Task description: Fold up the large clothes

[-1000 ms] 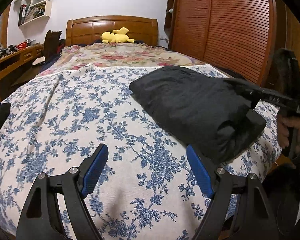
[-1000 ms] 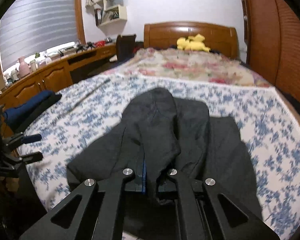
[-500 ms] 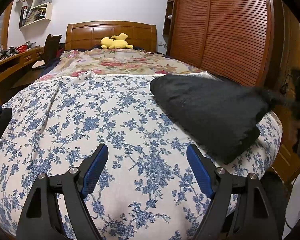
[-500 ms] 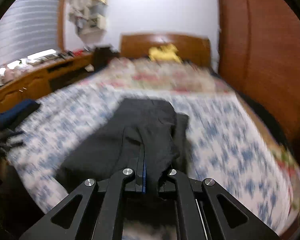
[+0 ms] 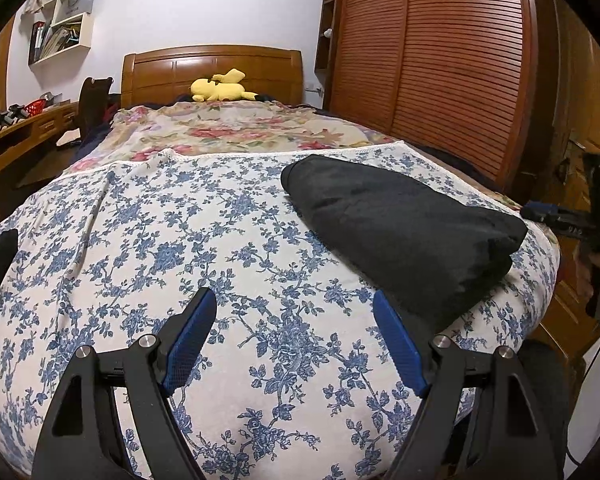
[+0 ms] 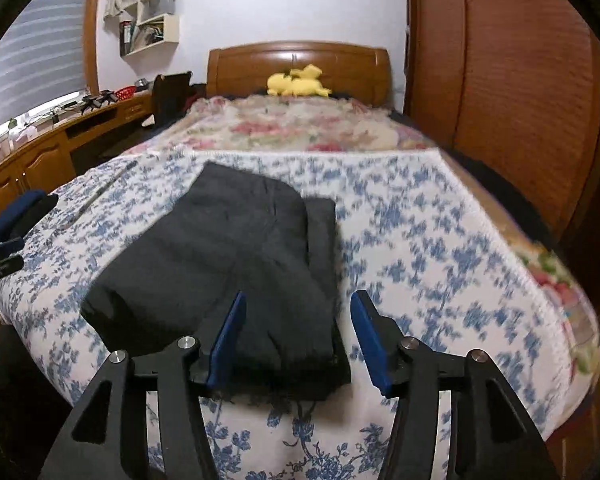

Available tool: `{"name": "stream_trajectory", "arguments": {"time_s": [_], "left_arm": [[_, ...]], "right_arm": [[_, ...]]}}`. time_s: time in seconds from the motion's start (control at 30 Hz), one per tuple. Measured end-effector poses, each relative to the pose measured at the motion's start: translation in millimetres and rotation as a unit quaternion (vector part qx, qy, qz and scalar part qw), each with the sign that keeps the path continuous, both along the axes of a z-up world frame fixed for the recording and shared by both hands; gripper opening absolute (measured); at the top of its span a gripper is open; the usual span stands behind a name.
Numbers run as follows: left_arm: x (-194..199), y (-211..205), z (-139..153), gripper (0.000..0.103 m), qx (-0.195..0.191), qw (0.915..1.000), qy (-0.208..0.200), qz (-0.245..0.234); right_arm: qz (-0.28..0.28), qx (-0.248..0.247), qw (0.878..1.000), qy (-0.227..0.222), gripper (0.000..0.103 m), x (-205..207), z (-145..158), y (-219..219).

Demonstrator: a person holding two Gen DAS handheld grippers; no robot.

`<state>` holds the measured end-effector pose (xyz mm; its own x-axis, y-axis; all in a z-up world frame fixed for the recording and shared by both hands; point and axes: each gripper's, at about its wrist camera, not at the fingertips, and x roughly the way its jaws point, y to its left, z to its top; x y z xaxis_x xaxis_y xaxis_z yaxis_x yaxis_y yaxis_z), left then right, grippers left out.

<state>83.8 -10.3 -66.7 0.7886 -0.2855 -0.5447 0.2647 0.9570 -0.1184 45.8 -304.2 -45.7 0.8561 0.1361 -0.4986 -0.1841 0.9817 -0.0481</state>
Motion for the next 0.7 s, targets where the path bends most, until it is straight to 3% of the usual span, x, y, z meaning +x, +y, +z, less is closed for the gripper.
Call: {"name": "stream_trajectory", "arguments": {"time_s": [0.13, 0.3, 0.7], "left_arm": [[0.4, -2.4, 2.7, 0.081, -0.003, 1.0, -0.003, -0.003], [1.1, -5.3, 4.7, 0.081, 0.001, 1.0, -0.005, -0.006], [4.3, -4.7, 1.3, 0.081, 0.004, 1.0, 0.0, -0.003]], "right_arm": [[0.031, 0.003, 0.999, -0.01, 0.057, -9.0, 14.8, 18.6], [0.068, -0.003, 0.998, -0.007, 0.057, -6.4, 10.1, 46.0], [0.121, -0.009, 0.991, 0.063, 0.057, 47.7, -22.8, 79.1]]}}
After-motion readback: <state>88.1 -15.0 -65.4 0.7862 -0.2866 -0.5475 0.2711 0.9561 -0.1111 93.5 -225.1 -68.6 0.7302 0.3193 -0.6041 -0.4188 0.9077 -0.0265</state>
